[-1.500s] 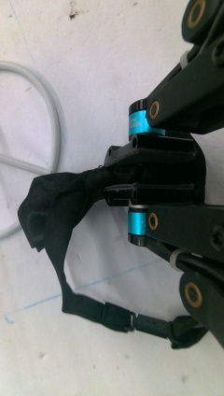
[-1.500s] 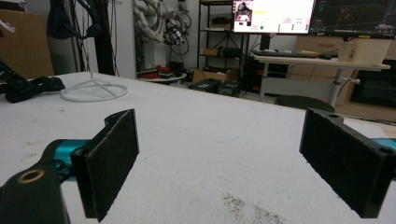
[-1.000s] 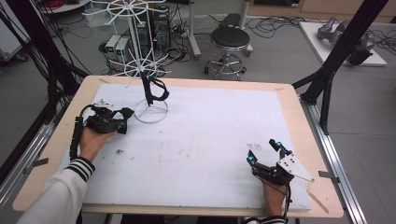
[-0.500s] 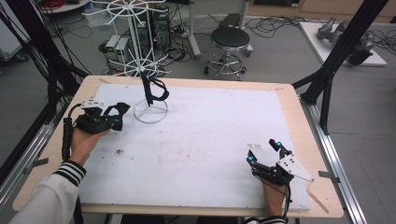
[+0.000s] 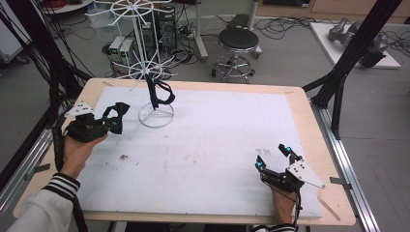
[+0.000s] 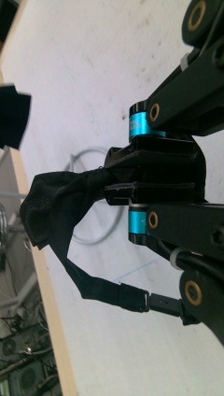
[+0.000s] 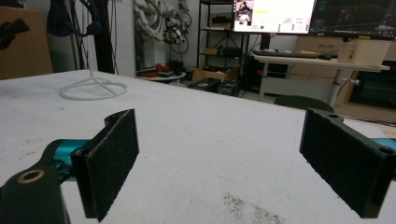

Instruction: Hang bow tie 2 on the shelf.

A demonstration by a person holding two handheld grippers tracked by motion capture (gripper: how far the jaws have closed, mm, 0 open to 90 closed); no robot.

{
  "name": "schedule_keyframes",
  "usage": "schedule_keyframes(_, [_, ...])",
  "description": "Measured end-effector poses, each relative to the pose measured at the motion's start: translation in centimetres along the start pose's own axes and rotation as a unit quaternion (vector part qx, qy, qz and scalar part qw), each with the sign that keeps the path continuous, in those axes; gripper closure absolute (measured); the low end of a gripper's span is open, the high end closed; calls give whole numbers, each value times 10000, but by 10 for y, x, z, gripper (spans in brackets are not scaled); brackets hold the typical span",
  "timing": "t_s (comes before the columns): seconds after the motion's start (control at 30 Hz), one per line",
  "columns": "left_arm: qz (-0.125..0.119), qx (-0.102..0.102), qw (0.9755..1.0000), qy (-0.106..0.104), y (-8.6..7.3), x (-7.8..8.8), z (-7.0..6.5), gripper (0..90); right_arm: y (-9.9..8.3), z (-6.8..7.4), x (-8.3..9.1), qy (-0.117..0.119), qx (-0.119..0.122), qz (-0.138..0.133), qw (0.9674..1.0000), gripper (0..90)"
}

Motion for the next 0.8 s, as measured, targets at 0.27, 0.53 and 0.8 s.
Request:
schedule_keyframes(0.27, [-279, -140, 9994, -163, 14, 9, -11, 806, 0, 0, 0, 5, 6, -6, 10000, 112])
schedule_keyframes(0.53, [-663, -37, 9973, -308, 28, 20, -18, 806, 0, 0, 0, 7, 0, -6, 10000, 112])
schedule_keyframes(0.8, [-916, -117, 9949, -393, 49, 34, -25, 806, 0, 0, 0, 5, -5, -7, 10000, 112])
Point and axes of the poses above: each handheld gripper's, and its own axes: x roughly backward along the jaws, y roughly out of its top, z roughly to its left, the point moved 10 cm from there along -x, roughly forward along the jaws, and after that the axes turned 6 degrees about x, right-handed, at the moved point
